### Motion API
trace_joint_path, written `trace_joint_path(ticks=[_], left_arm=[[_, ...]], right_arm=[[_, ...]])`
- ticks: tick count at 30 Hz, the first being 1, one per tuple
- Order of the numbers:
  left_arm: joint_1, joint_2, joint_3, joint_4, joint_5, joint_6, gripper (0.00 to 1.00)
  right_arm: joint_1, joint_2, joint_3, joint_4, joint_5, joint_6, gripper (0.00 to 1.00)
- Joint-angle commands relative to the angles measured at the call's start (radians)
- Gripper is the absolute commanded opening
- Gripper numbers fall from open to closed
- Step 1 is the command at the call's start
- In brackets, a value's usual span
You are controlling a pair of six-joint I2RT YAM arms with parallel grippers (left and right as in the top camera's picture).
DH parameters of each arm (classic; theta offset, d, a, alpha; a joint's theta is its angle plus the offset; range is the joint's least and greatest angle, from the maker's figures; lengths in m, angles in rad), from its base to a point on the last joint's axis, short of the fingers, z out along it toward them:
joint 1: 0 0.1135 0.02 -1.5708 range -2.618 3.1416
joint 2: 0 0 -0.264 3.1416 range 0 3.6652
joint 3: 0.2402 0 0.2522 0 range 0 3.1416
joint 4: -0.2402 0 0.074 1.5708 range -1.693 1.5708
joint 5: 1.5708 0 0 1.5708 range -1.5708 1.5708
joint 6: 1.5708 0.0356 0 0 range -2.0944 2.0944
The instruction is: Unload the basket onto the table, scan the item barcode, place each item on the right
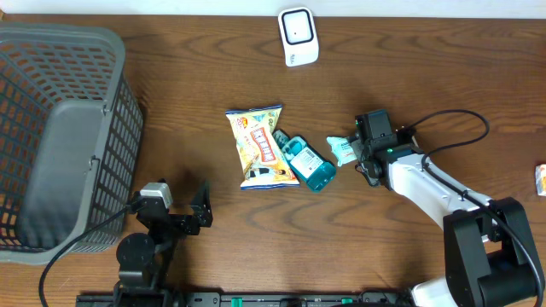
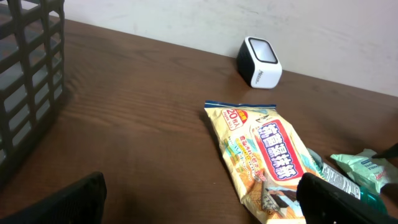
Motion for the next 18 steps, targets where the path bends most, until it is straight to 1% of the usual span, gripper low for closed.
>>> trace_joint_path(ticks=[1, 2, 3, 4, 5, 8, 10, 11, 12, 14, 16, 17, 18], left_arm=[[-0.003, -0.002, -0.018, -0.021, 0.013, 0.013, 0.98], [-0.003, -0.002, -0.018, -0.021, 0.013, 0.013, 0.98], [-0.003, -0.002, -0.018, -0.021, 0.013, 0.013, 0.98], [-0.003, -0.002, -0.018, -0.021, 0.013, 0.013, 0.98], [-0.003, -0.002, -0.018, -0.021, 0.013, 0.013, 0.98], [-0.003, -0.002, -0.018, -0.021, 0.013, 0.013, 0.98], [-0.003, -0.002, -0.018, -0.021, 0.013, 0.013, 0.98], [-0.003, -0.002, -0.018, -0.021, 0.013, 0.013, 0.98], [-0.003, -0.002, -0.018, -0.021, 0.013, 0.013, 0.98], [-0.003, -0.002, -0.018, -0.021, 0.013, 0.013, 0.98], [-0.003, -0.002, -0.018, -0.021, 0.013, 0.013, 0.98], [-0.003, -0.002, -0.018, -0.021, 0.013, 0.013, 0.98], [-0.003, -0.002, -0.018, -0.021, 0.013, 0.013, 0.98]], right_arm=[[0.005, 0.011, -0.008, 0.007, 0.069, 0.024, 0.71], [0.005, 0.016, -0.008, 0.012, 0.07, 0.024, 0.66], [0.005, 0.021, -0.008, 0.019, 0.069, 0.024, 0.63], [0.005, 0.029, -0.008, 0.026, 0.069, 0.024, 0.63], [0.005, 0.04, -0.008, 0.035, 0.068, 0.024, 0.64], [0.005, 0.084, -0.008, 0.057, 0.041, 0.024, 0.73], [0.005, 0.124, -0.008, 0.08, 0.0, 0.024, 0.74], [0.005, 0.142, -0.008, 0.091, -0.018, 0.024, 0.69], [0.005, 0.158, -0.008, 0.102, -0.026, 0.024, 0.59], [0.005, 0.169, -0.008, 0.114, -0.037, 0.024, 0.32], [0.005, 0.166, -0.008, 0.127, -0.043, 0.016, 0.18], [0.004, 0.166, -0.008, 0.137, -0.055, 0.002, 0.02], [0.003, 0.165, -0.007, 0.137, -0.069, 0.0, 0.01]])
